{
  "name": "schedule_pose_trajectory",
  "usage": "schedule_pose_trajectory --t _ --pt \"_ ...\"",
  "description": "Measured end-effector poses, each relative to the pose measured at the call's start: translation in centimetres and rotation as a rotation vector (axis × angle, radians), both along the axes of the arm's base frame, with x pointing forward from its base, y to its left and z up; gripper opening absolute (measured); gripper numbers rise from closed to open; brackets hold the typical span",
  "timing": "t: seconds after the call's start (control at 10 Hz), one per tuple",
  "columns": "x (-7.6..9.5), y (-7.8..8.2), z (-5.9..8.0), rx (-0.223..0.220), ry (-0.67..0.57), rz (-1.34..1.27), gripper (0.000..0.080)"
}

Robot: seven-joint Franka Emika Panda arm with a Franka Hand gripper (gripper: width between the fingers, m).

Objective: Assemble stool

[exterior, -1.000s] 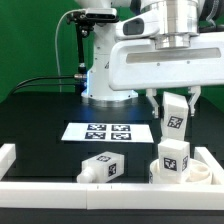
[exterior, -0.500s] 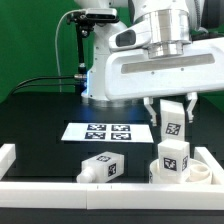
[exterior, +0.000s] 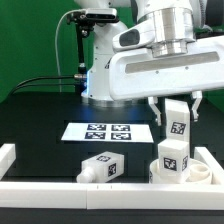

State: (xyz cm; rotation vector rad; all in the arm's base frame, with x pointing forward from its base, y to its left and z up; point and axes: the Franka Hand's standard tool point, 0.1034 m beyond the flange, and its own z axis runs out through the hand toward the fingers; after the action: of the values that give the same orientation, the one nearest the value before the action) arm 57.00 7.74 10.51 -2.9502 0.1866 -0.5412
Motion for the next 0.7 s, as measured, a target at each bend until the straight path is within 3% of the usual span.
schedule_pose_trajectory --t 0.4,0.7 --pt "0.5 2.6 -0.5 0.030 -0.032 -0.007 0.0320" --pt "0.4 2.9 -1.4 0.032 -0.019 -0.003 0.0320"
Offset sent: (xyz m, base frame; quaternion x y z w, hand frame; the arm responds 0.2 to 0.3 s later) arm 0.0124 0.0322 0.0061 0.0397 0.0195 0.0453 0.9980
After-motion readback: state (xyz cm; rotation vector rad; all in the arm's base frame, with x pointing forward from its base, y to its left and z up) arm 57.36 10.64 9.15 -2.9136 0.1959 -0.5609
